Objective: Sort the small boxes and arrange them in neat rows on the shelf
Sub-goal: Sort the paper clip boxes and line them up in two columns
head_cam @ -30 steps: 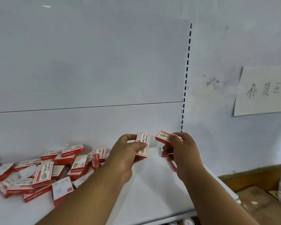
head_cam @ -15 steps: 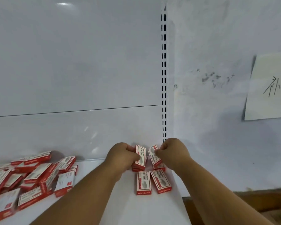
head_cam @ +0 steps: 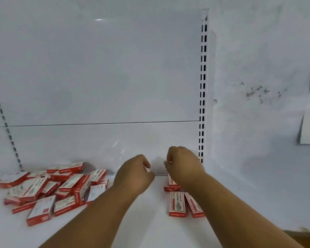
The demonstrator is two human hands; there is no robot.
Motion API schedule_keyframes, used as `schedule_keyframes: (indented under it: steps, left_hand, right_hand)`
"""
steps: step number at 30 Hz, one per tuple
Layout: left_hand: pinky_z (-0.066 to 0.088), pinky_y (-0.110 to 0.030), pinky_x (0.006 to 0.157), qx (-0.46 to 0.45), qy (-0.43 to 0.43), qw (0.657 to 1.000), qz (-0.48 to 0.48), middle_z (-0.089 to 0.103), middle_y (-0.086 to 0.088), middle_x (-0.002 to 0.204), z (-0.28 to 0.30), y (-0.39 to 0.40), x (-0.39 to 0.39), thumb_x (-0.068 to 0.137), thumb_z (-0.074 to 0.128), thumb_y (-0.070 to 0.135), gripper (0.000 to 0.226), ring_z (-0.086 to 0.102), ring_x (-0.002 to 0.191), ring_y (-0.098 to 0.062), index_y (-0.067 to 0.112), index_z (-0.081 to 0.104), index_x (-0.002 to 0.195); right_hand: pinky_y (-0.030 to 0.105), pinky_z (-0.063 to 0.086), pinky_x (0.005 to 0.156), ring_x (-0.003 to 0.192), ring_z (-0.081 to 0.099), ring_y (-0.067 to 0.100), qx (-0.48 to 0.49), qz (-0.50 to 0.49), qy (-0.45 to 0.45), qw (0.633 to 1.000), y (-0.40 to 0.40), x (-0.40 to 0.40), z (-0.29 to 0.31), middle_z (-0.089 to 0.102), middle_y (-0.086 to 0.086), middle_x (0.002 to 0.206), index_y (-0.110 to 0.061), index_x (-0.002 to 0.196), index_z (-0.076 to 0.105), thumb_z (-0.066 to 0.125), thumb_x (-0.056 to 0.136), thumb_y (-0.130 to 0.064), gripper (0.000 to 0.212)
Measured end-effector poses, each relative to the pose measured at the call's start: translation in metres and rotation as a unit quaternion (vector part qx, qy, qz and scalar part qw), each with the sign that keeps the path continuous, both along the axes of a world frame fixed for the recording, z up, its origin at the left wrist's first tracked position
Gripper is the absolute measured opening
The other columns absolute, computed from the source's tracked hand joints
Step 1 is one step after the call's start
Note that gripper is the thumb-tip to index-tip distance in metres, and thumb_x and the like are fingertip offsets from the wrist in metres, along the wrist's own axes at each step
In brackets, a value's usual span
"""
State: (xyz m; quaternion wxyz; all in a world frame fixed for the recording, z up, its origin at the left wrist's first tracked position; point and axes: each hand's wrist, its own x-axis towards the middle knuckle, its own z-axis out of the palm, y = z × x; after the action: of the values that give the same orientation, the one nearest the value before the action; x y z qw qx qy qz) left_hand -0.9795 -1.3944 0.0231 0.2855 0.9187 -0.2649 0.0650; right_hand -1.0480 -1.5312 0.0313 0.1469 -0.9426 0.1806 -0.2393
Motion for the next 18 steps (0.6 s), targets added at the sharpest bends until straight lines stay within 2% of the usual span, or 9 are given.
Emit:
schedule_keyframes:
  steps: [2, 4, 6, 9, 13, 16, 18]
  left_hand:
    - [0.054, -0.031, 0.079, -0.003, -0.016, 1.000, 0.011, 0.065, 0.011, 0.090, 0.005, 0.033, 0.006, 0.084, 0.068, 0.035, 0.018, 0.062, 0.085, -0.012, 0.031, 0.059, 0.099]
    - [0.056, -0.031, 0.074, -0.021, -0.028, 0.999, 0.029, 0.066, 0.011, 0.090, 0.007, 0.067, 0.014, 0.086, 0.066, 0.033, 0.014, 0.064, 0.080, -0.011, 0.032, 0.060, 0.099]
    - [0.057, -0.030, 0.068, -0.040, -0.030, 0.998, 0.043, 0.066, 0.011, 0.088, 0.009, 0.100, 0.023, 0.087, 0.065, 0.029, 0.011, 0.064, 0.074, -0.011, 0.032, 0.060, 0.096]
    - [0.056, -0.033, 0.073, -0.057, -0.031, 0.997, 0.039, 0.066, 0.012, 0.089, 0.007, 0.148, 0.041, 0.086, 0.065, 0.023, 0.012, 0.062, 0.079, -0.010, 0.032, 0.061, 0.093]
    - [0.049, -0.027, 0.068, -0.069, -0.023, 0.997, 0.012, 0.063, 0.014, 0.085, 0.003, 0.202, 0.071, 0.084, 0.064, 0.018, 0.018, 0.060, 0.080, -0.006, 0.035, 0.059, 0.089]
    - [0.055, -0.032, 0.074, -0.062, -0.017, 0.998, 0.003, 0.063, 0.016, 0.088, -0.004, 0.228, 0.093, 0.087, 0.061, 0.019, 0.017, 0.061, 0.082, -0.006, 0.034, 0.060, 0.093]
    - [0.055, -0.029, 0.069, -0.065, 0.010, 0.998, -0.017, 0.063, 0.016, 0.091, -0.010, 0.237, 0.102, 0.091, 0.059, 0.021, 0.014, 0.061, 0.081, -0.004, 0.034, 0.060, 0.097]
  right_hand:
    - [0.035, 0.051, 0.080, 0.089, 0.058, 0.023, -0.008, 0.026, -0.017, 0.999, 0.023, 0.012, 0.005, 0.060, 0.005, 0.098, -0.015, 0.096, 0.059, 0.054, 0.094, -0.030, 0.016]
    - [0.034, 0.051, 0.078, 0.087, 0.058, 0.022, -0.022, 0.054, -0.019, 0.998, 0.053, 0.024, 0.007, 0.059, 0.004, 0.095, -0.016, 0.091, 0.057, 0.054, 0.094, -0.032, 0.016]
    - [0.033, 0.050, 0.077, 0.087, 0.058, 0.021, -0.040, 0.083, -0.010, 0.996, 0.084, 0.036, 0.010, 0.059, 0.002, 0.095, -0.017, 0.092, 0.057, 0.054, 0.095, -0.033, 0.016]
    - [0.032, 0.050, 0.077, 0.088, 0.058, 0.019, -0.043, 0.111, 0.001, 0.993, 0.128, 0.056, 0.012, 0.060, 0.001, 0.097, -0.019, 0.095, 0.059, 0.055, 0.094, -0.033, 0.014]
    - [0.031, 0.049, 0.076, 0.091, 0.060, 0.021, 0.004, 0.099, 0.027, 0.995, 0.183, 0.081, 0.006, 0.065, 0.002, 0.098, -0.018, 0.097, 0.060, 0.057, 0.092, -0.034, 0.017]
    - [0.032, 0.051, 0.073, 0.087, 0.062, 0.022, 0.033, 0.062, 0.058, 0.996, 0.217, 0.092, -0.005, 0.066, 0.002, 0.096, -0.018, 0.101, 0.057, 0.058, 0.090, -0.042, 0.026]
    - [0.034, 0.056, 0.071, 0.083, 0.065, 0.021, 0.060, 0.035, 0.067, 0.995, 0.232, 0.095, -0.013, 0.066, 0.001, 0.095, -0.020, 0.101, 0.055, 0.059, 0.088, -0.039, 0.023]
